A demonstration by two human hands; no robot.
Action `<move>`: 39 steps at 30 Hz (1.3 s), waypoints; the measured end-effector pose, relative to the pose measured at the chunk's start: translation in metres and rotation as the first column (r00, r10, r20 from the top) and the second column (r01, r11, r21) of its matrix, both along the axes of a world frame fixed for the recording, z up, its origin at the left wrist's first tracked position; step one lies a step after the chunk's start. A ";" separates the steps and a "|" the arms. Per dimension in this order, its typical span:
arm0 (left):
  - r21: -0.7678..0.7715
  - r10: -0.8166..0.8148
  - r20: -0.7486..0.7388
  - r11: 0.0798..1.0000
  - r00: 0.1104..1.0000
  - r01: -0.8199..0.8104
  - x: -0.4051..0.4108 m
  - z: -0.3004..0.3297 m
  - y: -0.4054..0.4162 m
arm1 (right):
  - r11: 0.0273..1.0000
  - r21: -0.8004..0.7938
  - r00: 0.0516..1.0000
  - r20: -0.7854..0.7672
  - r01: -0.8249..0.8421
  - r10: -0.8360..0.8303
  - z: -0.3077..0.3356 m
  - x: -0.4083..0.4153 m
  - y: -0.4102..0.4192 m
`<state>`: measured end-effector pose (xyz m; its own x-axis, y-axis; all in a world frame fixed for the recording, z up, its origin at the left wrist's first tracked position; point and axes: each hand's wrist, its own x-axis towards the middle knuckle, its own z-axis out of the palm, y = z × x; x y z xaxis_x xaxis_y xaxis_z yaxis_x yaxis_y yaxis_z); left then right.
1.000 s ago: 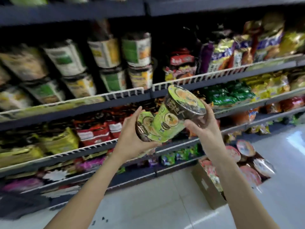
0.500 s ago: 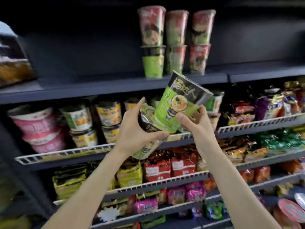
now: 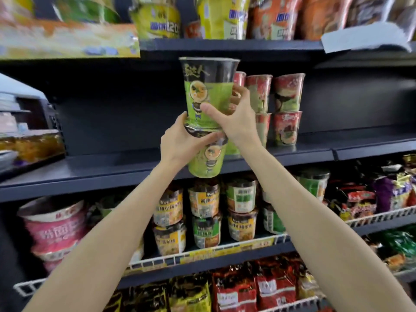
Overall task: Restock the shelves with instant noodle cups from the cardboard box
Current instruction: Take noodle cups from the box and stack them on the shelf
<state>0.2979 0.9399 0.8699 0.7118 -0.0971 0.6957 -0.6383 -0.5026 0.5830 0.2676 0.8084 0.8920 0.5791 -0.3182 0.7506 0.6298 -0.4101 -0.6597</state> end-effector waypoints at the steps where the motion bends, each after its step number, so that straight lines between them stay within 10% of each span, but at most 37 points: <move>1: -0.014 0.009 -0.010 1.000 1.000 -0.010 0.009 0.002 -0.002 | 1.000 -0.014 1.000 -0.003 0.008 -0.008 0.003 0.012 0.001; 31: -0.049 -0.151 -0.176 0.988 0.973 0.144 0.185 0.029 0.016 | 0.913 -0.355 0.955 -0.137 0.202 -0.265 0.019 0.173 0.027; 39: 0.046 -0.041 -0.193 0.998 0.980 0.051 0.147 0.023 0.022 | 0.882 -0.341 0.946 0.117 0.325 -0.303 -0.006 0.138 0.021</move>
<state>0.4448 0.9617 0.8931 0.8257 -0.1646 0.5396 -0.5401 -0.5070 0.6718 0.4059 0.8297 0.8865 0.4444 -0.1852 0.8765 0.4627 -0.7903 -0.4016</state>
